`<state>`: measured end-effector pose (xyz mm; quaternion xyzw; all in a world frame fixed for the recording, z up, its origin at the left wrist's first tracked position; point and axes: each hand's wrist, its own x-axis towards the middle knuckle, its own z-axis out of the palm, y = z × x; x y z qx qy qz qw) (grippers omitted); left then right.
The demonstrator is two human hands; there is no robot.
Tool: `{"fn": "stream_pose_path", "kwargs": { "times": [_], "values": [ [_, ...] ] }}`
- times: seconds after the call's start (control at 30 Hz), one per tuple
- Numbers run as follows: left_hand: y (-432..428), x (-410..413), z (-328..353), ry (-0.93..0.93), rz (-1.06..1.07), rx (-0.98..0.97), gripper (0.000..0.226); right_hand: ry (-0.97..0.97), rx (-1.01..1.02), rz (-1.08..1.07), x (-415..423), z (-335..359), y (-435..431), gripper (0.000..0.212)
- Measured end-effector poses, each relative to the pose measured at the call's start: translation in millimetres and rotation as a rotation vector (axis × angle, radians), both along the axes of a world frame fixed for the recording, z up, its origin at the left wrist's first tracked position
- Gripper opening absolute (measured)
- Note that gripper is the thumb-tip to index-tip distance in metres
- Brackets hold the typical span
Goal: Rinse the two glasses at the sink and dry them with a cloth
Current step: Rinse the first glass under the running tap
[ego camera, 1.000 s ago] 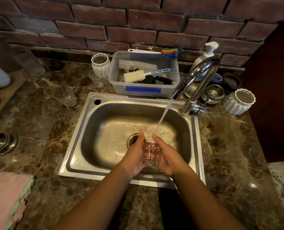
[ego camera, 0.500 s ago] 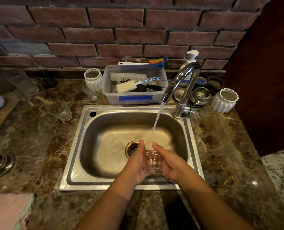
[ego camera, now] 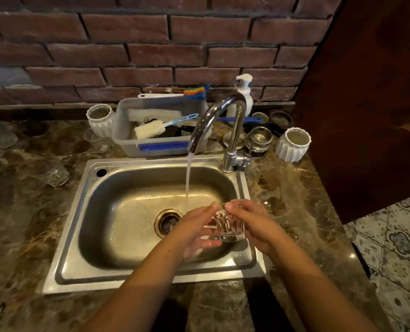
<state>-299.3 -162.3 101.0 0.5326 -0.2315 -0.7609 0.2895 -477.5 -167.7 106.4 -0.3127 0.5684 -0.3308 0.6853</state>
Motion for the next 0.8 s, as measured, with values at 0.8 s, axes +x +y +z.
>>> {"fn": "stream_pose_path", "kwargs": {
  "times": [0.8],
  "values": [
    [-136.6,-140.4,-36.2,-0.081,-0.268,-0.398,0.063,0.313,-0.359,0.166,-174.5,-34.8,-104.6,0.079]
  ]
}}
